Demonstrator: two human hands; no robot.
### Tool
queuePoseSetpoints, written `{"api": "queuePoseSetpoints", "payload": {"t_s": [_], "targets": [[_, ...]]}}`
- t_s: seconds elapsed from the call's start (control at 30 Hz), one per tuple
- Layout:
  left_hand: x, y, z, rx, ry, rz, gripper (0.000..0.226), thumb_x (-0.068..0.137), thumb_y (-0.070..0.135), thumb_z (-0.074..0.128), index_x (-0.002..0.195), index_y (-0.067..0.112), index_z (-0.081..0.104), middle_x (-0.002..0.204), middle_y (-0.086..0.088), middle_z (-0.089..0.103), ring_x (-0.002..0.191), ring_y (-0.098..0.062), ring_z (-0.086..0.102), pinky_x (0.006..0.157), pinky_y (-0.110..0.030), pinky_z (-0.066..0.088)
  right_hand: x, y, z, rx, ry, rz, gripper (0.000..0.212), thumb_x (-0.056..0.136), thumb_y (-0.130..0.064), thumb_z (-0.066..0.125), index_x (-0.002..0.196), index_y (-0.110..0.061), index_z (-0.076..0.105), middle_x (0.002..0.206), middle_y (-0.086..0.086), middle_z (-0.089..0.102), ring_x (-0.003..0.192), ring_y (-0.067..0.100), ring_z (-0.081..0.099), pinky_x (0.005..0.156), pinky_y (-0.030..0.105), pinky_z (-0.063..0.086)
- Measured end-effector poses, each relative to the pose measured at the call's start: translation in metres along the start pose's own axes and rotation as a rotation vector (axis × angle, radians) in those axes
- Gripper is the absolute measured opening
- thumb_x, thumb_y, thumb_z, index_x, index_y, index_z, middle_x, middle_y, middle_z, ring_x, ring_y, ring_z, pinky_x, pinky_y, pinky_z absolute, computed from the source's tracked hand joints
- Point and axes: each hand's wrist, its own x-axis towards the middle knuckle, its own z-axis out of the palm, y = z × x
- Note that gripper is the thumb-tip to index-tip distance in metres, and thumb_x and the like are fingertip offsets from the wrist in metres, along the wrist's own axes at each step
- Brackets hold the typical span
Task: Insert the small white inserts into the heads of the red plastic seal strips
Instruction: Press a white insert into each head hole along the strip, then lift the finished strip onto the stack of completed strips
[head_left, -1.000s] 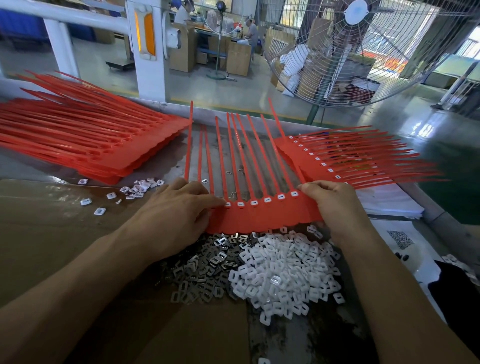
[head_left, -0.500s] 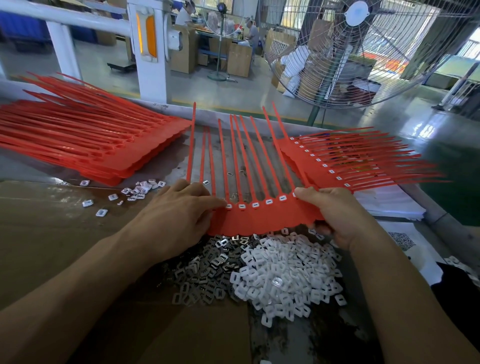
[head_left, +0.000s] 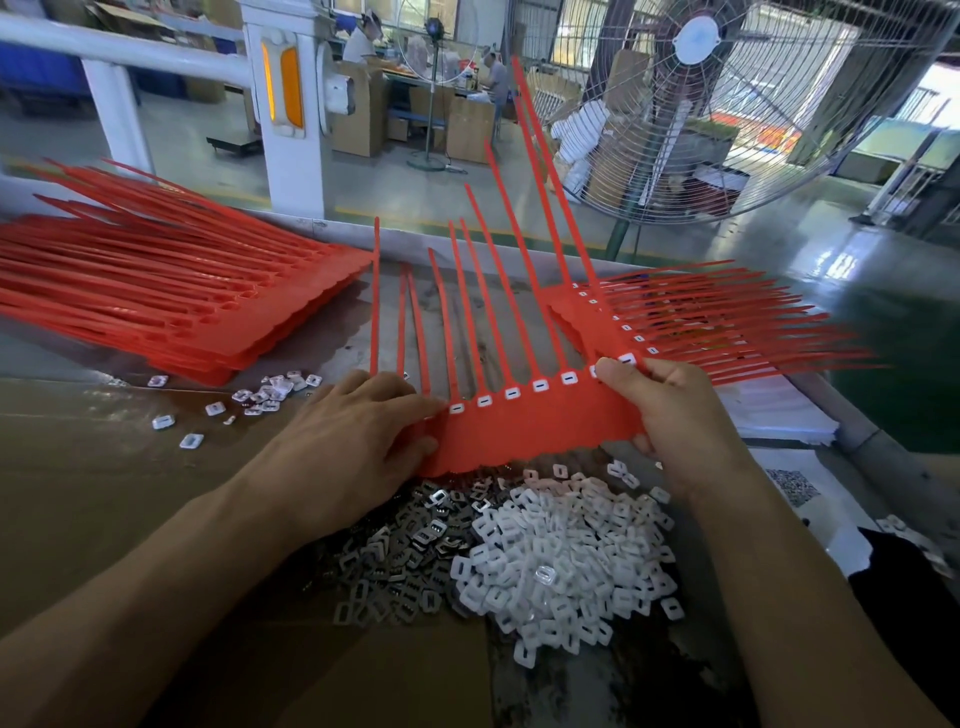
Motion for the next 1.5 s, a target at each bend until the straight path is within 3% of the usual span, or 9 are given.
{"api": "queuePoseSetpoints", "payload": {"t_s": [0.27,0.47,0.7,0.97,1.07,1.23,1.3,1.4,1.5], "targets": [[0.001,-0.001,0.002,-0.041,-0.055,0.049,0.077,0.079,0.084,0.033,0.148,0.049,0.036,0.133,0.026,0.043,0.124,0.0,0.033,0.102,-0.027,0.024,0.001,-0.005,-0.005,0.061,0.051,-0.02,0.012,0.09,-0.028,0.076,0.086,-0.038,0.083,0.085,-0.004,0.08,0.07,0.006,0.075,0.048,0.014,0.049],[0.002,-0.005,0.001,-0.083,-0.041,0.039,0.092,0.065,0.093,0.046,0.146,0.053,0.033,0.133,0.025,0.041,0.128,-0.002,0.03,0.108,-0.031,0.018,-0.001,-0.005,-0.003,0.097,0.077,-0.044,0.018,0.09,-0.025,0.076,0.083,-0.04,0.082,0.08,-0.008,0.079,0.066,0.002,0.073,0.046,0.013,0.048],[0.003,0.001,-0.003,-0.016,0.103,0.052,0.086,0.074,0.083,0.051,0.15,0.044,0.036,0.136,0.019,0.041,0.13,-0.007,0.028,0.112,-0.032,0.013,0.001,-0.002,-0.005,0.079,0.112,-0.016,0.01,0.091,-0.034,0.073,0.086,-0.036,0.082,0.073,-0.01,0.076,0.054,-0.001,0.065,0.038,0.014,0.038],[0.011,-0.002,0.004,0.021,0.214,0.045,0.071,0.084,0.056,0.064,0.149,0.036,0.044,0.147,0.013,0.045,0.137,-0.016,0.035,0.112,-0.042,0.025,0.005,0.002,0.0,0.16,0.14,0.028,0.026,0.094,-0.031,0.072,0.069,-0.031,0.079,0.064,-0.005,0.07,0.038,0.004,0.053,0.032,0.016,0.031],[0.014,-0.004,0.007,0.003,0.21,0.018,0.061,0.092,0.054,0.056,0.149,0.036,0.045,0.154,0.011,0.04,0.141,-0.017,0.032,0.114,-0.044,0.024,0.008,0.007,0.005,0.225,0.147,0.046,0.03,0.095,-0.029,0.072,0.066,-0.029,0.078,0.058,-0.003,0.063,0.034,0.008,0.043,0.032,0.016,0.028],[0.015,-0.006,0.011,0.0,0.163,-0.038,0.059,0.095,0.046,0.058,0.151,0.038,0.04,0.159,0.011,0.032,0.144,-0.017,0.026,0.117,-0.044,0.021,0.02,0.021,0.007,-0.05,0.318,-0.016,0.029,0.099,-0.04,0.064,0.081,-0.02,0.076,0.074,-0.004,0.074,0.061,0.014,0.067,0.057,0.036,0.057],[0.014,-0.007,0.013,0.004,0.148,-0.056,0.058,0.095,0.048,0.056,0.15,0.039,0.039,0.159,0.011,0.031,0.144,-0.015,0.024,0.117,-0.041,0.018,0.027,0.027,0.004,-0.132,0.448,-0.01,0.033,0.101,-0.04,0.061,0.081,-0.015,0.07,0.076,0.004,0.072,0.063,0.018,0.065,0.064,0.042,0.057],[0.014,-0.006,0.014,-0.01,0.14,-0.063,0.053,0.097,0.046,0.052,0.149,0.039,0.042,0.159,0.011,0.033,0.144,-0.014,0.023,0.117,-0.04,0.017,0.034,0.03,-0.004,0.013,0.564,0.094,0.03,0.103,-0.038,0.061,0.086,-0.013,0.066,0.076,0.004,0.068,0.044,0.008,0.059,0.043,0.024,0.048],[0.014,-0.004,0.014,-0.015,0.132,-0.051,0.049,0.099,0.044,0.051,0.147,0.039,0.044,0.157,0.011,0.034,0.143,-0.013,0.023,0.116,-0.039,0.017,0.037,0.029,-0.008,0.366,0.519,0.194,0.021,0.106,-0.025,0.058,0.089,-0.013,0.059,0.08,0.006,0.064,0.044,0.01,0.058,0.044,0.023,0.052]]}}
